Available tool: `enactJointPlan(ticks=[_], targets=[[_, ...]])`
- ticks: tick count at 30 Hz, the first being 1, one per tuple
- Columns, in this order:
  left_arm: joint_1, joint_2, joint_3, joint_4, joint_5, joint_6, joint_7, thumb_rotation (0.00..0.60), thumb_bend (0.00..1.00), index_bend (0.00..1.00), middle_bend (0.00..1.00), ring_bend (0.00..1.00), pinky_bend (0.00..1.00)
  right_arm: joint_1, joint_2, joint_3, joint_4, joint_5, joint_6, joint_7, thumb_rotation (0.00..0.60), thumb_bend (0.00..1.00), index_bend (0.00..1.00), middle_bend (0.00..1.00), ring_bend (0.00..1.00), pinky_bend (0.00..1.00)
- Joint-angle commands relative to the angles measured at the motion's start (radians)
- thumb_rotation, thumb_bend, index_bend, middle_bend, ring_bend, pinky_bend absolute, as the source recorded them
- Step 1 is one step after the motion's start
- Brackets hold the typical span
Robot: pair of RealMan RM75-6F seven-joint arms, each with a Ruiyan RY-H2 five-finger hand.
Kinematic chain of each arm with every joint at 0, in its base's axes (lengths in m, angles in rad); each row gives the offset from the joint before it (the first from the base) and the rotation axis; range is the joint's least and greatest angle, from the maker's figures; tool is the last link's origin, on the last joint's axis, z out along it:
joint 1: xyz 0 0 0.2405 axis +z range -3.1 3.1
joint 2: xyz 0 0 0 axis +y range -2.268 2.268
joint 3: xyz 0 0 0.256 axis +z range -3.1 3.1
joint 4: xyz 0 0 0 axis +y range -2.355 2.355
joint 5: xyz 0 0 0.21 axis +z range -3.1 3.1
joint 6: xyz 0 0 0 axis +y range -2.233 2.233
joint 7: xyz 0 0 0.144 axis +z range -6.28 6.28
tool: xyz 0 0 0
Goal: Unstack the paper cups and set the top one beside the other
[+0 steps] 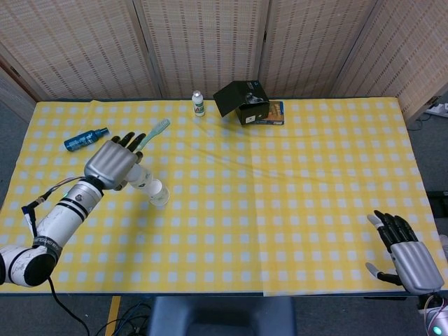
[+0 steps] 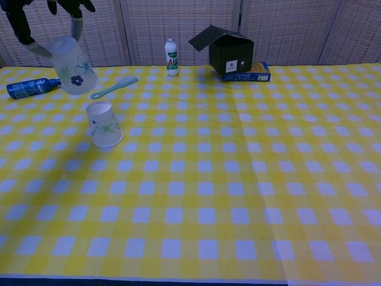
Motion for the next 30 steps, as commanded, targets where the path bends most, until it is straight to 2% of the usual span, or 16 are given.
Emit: enactJointPlan(ticks=[1,15,30], targets=[[0.037,-0.017,0.001,0.026,0.023,-0.001,-0.046,0.6,0.29,0.4,0.0,0.0,0.25,0.001,-0.001,-0.001,-0.001,-0.001,-0.003,-0.004,0.6,0.22,0.0,0.0,0.0,0.0],[0.218,-0.142,0.001,0.266,0.222,-0.068,-0.309,0.6,0.29,0.4,0.0,0.0,0.25,0.009,-0.019,-0.006,-0.012,0.008,-0.032,-0.044,0.6,0.22,0.0,0.0,0.0,0.0],[0.302,-0.275,-0.024,0.478,0.396,-0.151,-0.517,0.6,0.29,0.4,0.0,0.0,0.25,0.019,-0.028,0.002,-0.015,0.042,-0.062,-0.061,0.6,0.22,0.0,0.0,0.0,0.0]])
